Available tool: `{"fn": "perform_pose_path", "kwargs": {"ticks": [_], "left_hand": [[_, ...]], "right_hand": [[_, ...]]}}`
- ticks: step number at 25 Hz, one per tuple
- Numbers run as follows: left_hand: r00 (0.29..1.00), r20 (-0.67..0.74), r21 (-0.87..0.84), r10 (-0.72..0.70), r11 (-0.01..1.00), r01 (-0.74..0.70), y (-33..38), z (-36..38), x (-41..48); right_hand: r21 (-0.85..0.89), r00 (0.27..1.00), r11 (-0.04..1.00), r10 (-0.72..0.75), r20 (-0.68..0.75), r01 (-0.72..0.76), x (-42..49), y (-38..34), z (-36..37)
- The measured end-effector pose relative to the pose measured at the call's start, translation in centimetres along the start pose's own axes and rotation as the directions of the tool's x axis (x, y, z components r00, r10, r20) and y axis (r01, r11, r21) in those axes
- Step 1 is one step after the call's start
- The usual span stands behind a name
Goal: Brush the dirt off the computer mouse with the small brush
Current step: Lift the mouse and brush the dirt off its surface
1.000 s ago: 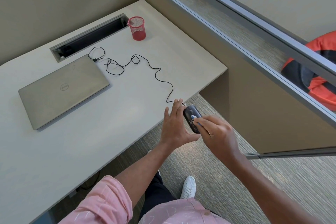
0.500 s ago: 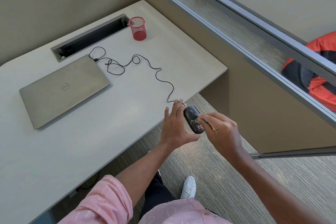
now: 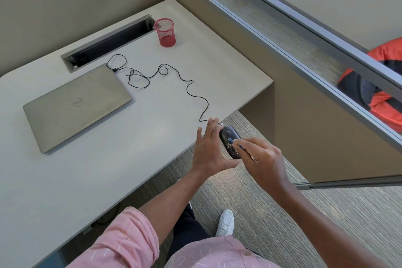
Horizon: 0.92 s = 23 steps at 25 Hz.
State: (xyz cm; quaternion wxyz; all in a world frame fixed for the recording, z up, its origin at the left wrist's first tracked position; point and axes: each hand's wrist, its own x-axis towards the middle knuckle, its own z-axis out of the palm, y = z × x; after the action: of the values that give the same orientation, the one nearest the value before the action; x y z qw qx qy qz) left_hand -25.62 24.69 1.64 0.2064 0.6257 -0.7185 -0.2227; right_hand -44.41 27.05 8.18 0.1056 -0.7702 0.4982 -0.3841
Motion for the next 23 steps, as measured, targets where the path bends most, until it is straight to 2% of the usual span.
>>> {"fn": "perform_pose_path", "kwargs": {"ticks": [7,16,23], "left_hand": [[1.0,0.002,-0.01,0.012,1.0,-0.012,0.1,-0.1,0.2],[1.0,-0.024,-0.055,0.008,0.998,-0.01,-0.3,0.4,0.2],[1.0,-0.016,-0.003,0.001,1.0,-0.001,-0.7,0.6,0.1]], "right_hand": [[-0.038,0.999,0.998,-0.048,0.001,0.048,-0.1,0.6,0.5],[-0.068,0.988,0.988,-0.134,0.073,0.139,-2.0,-0.4,1.2],[-0.071,0.993,0.99,-0.118,0.018,0.119,-1.0,0.0,1.0]]}}
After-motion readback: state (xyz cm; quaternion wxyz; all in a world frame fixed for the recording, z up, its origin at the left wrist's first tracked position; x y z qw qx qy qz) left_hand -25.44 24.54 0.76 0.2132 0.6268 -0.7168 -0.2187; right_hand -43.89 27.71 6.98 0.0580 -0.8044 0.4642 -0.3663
